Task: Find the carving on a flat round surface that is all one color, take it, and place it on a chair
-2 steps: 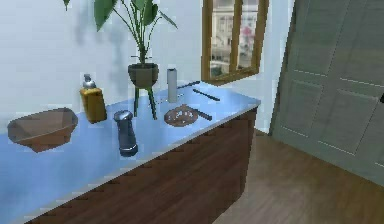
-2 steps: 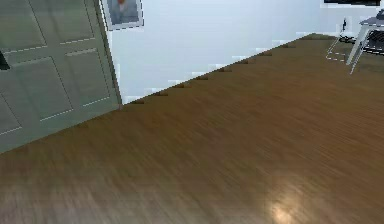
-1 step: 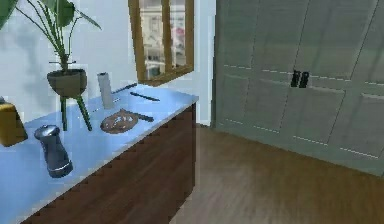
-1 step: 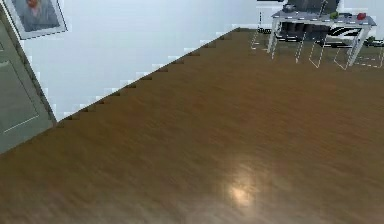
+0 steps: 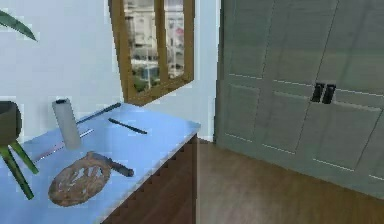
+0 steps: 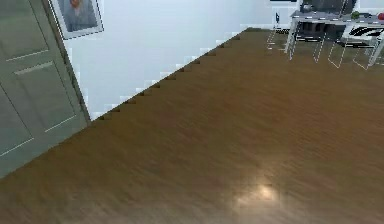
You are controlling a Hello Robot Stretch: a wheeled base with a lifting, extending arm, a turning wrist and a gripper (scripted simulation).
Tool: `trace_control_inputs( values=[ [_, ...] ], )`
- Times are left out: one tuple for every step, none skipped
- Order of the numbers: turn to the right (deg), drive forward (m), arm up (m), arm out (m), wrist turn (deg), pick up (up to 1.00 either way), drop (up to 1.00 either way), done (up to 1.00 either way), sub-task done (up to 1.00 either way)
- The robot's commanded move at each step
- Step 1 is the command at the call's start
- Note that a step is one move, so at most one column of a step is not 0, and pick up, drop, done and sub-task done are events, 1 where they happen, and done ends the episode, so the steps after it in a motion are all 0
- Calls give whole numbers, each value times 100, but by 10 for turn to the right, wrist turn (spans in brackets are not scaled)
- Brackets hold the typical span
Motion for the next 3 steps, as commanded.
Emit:
trace_control_inputs(
  values=[
    [-450,0,0,0,0,0,0,0,0],
    [-450,0,0,0,0,0,0,0,0],
    [-270,0,0,0,0,0,0,0,0]
  ],
)
